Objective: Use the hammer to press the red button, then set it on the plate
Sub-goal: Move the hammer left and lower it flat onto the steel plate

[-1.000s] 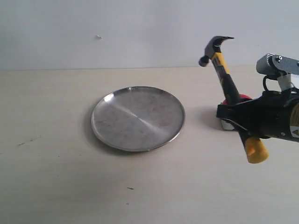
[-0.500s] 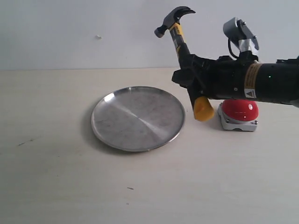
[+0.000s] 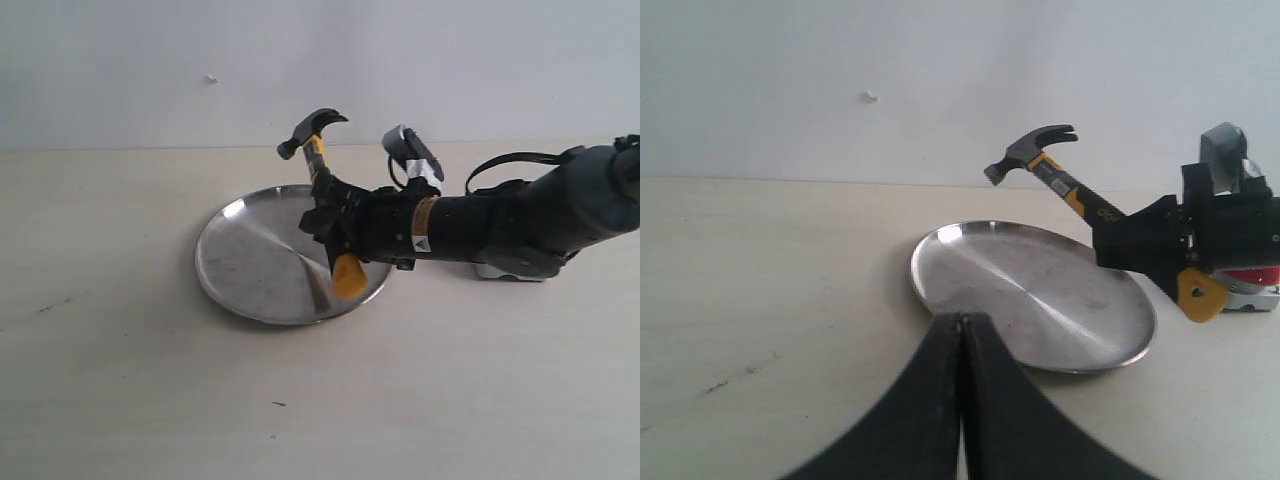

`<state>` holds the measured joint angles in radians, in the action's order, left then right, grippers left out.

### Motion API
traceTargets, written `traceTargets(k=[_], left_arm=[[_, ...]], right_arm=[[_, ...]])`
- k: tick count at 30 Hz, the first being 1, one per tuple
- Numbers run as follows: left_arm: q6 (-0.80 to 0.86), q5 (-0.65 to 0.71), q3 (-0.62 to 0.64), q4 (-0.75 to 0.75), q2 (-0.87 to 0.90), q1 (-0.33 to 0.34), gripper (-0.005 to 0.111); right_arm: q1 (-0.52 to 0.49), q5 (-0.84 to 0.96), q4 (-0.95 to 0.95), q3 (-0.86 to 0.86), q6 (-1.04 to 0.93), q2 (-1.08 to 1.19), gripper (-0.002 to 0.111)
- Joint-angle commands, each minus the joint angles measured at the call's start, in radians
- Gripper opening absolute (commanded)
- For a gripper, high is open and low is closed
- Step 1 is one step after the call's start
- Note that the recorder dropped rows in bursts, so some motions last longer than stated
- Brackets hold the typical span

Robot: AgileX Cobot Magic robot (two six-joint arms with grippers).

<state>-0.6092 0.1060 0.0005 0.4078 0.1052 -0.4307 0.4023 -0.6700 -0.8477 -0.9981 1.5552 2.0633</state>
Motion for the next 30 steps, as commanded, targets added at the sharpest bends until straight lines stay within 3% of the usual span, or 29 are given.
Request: traceTargets(k=[1,30], left_arm=[[0.003,-0.002,-0.001,-0.005,-0.005,0.001,0.0],[0.003,-0.002,-0.001,-0.005,-0.005,0.001,0.0]], right_arm=[[0.034,-0.089,0.051,-0.087,-0.042,0.046,0.0],[0.04,-0.049,0.064,-0.103,-0.141,0.125,0.0]])
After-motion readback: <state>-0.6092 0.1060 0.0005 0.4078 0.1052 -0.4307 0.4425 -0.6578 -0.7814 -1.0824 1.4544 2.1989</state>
